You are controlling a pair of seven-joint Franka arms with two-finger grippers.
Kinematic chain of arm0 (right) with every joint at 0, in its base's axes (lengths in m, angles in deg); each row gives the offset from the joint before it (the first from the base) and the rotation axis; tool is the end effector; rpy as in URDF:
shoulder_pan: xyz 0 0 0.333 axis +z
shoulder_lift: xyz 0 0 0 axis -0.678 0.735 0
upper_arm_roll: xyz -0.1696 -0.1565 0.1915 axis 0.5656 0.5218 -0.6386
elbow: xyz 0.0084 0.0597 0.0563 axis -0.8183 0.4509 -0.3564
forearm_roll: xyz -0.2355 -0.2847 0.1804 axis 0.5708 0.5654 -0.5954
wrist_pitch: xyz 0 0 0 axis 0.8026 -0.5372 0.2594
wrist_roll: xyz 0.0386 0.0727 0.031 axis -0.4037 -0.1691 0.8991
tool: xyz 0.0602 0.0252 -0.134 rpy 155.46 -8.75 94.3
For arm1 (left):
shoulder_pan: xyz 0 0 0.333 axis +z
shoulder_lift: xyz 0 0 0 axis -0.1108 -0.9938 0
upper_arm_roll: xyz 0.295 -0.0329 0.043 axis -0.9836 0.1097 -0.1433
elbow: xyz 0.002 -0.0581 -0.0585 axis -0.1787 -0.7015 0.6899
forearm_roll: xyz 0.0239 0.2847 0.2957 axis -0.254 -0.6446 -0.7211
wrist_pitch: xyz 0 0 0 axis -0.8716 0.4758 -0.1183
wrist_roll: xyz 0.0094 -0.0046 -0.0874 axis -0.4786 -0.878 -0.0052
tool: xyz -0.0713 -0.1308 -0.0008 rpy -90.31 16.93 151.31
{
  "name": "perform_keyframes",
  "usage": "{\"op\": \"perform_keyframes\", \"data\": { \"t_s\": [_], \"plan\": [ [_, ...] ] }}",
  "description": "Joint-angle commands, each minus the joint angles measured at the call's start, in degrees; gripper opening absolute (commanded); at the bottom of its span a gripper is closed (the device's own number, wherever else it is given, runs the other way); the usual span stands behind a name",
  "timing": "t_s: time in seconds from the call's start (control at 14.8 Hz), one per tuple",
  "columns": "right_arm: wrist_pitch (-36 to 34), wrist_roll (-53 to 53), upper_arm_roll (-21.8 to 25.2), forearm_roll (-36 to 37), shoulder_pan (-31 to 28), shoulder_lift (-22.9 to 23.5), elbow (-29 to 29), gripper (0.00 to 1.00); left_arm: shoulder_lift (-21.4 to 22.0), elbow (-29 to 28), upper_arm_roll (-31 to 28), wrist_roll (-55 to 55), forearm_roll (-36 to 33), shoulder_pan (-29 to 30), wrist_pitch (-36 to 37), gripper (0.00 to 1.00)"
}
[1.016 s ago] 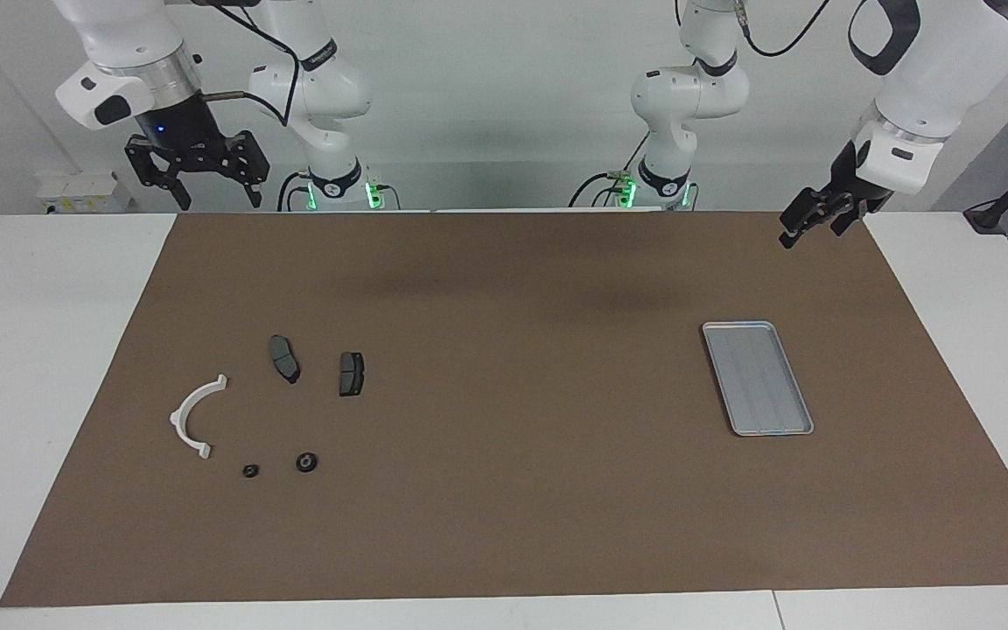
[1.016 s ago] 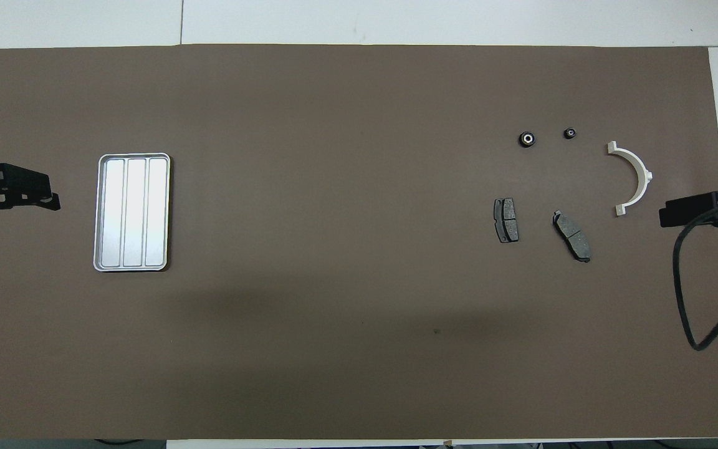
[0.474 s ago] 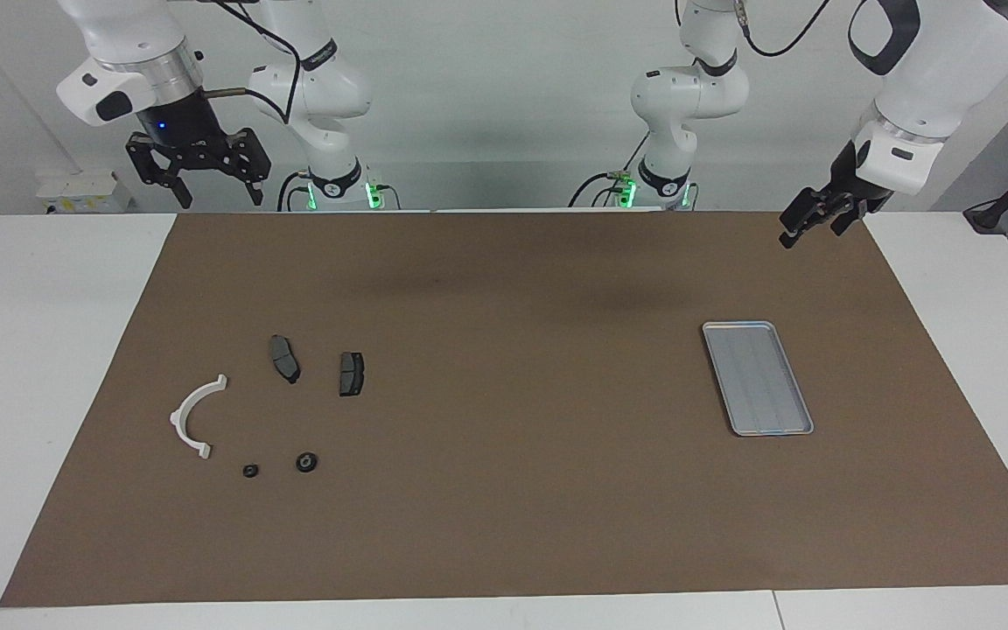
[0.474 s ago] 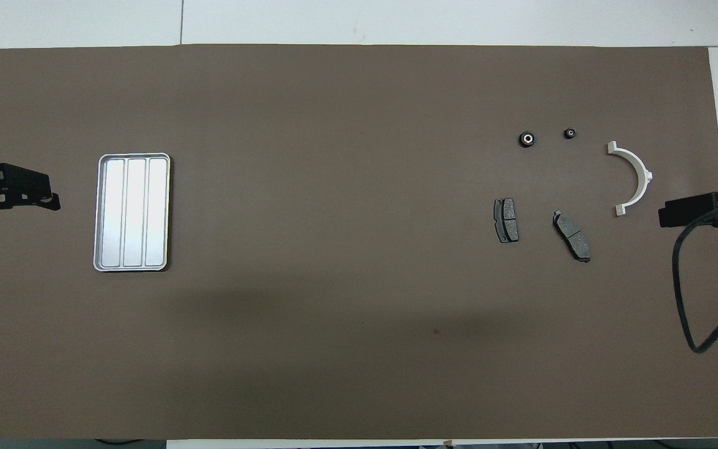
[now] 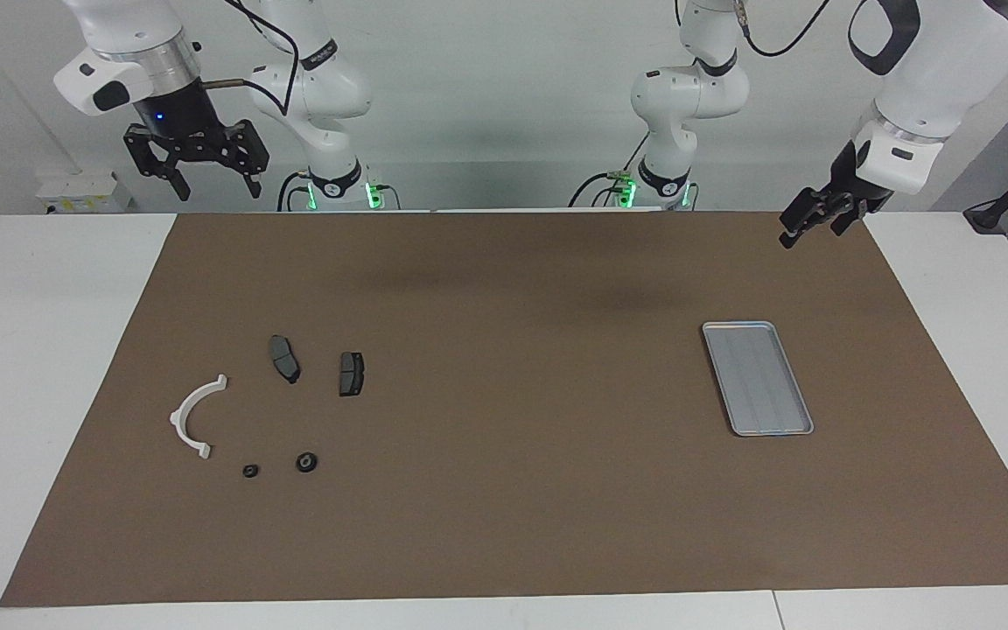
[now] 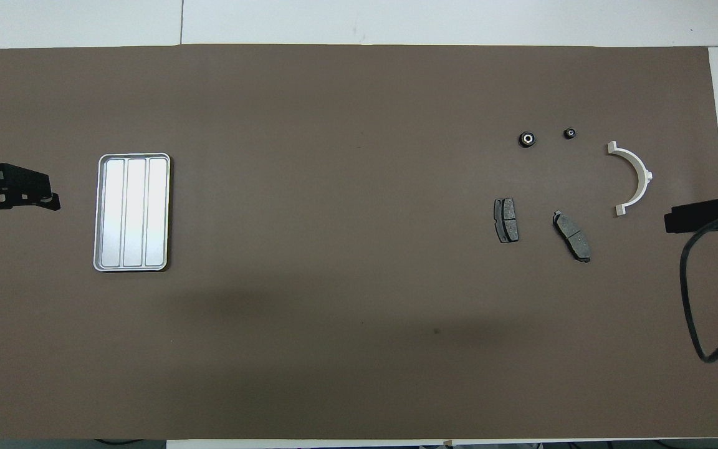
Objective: Pick bearing gear from pile to tray
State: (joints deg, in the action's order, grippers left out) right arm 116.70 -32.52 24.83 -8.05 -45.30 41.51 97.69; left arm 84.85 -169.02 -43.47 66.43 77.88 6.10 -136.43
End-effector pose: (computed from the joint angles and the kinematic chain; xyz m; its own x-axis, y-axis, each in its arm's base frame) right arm 0.5205 0.0046 0.6090 0.9998 0.0169 0.0141 0.0170 -0.9999 -0.0020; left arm 0.5541 -0.0174 0.5509 0.9753 0.2155 -0.0486 0.2175 -0.9752 0.0401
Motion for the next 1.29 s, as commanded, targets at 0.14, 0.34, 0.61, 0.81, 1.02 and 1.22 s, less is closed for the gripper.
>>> {"op": "perform_keyframes", "data": {
  "t_s": [0.14, 0.34, 0.61, 0.81, 1.02, 1.22],
  "plan": [
    [-2.9, -0.1, 0.0, -0.9, -0.7, -1.4, 0.8, 1.00, 1.0, -0.3, 0.3, 0.2, -0.3, 0.4, 0.8, 1.00],
    [-1.1, -0.2, 0.1, -0.9, -0.7, -1.2, 1.1, 1.00, 1.0, -0.3, 0.3, 0.2, -0.3, 0.4, 0.8, 1.00],
    [0.5, -0.3, 0.0, -0.7, -0.3, -1.2, 1.6, 1.00, 1.0, -0.3, 0.2, 0.3, -0.3, 0.4, 0.8, 1.00],
    [0.4, 0.2, 0.0, -0.7, -0.7, -1.0, 1.5, 1.00, 1.0, -0.3, 0.2, 0.2, -0.3, 0.4, 0.9, 1.00],
    [0.1, -0.1, 0.0, -0.7, -0.6, -1.1, 1.5, 1.00, 1.0, -0.3, 0.3, 0.3, -0.3, 0.4, 0.9, 1.00],
    [0.2, 0.1, 0.0, -0.7, -0.6, -1.0, 1.5, 1.00, 1.0, -0.3, 0.3, 0.2, -0.3, 0.4, 0.8, 1.00]
  ]
}}
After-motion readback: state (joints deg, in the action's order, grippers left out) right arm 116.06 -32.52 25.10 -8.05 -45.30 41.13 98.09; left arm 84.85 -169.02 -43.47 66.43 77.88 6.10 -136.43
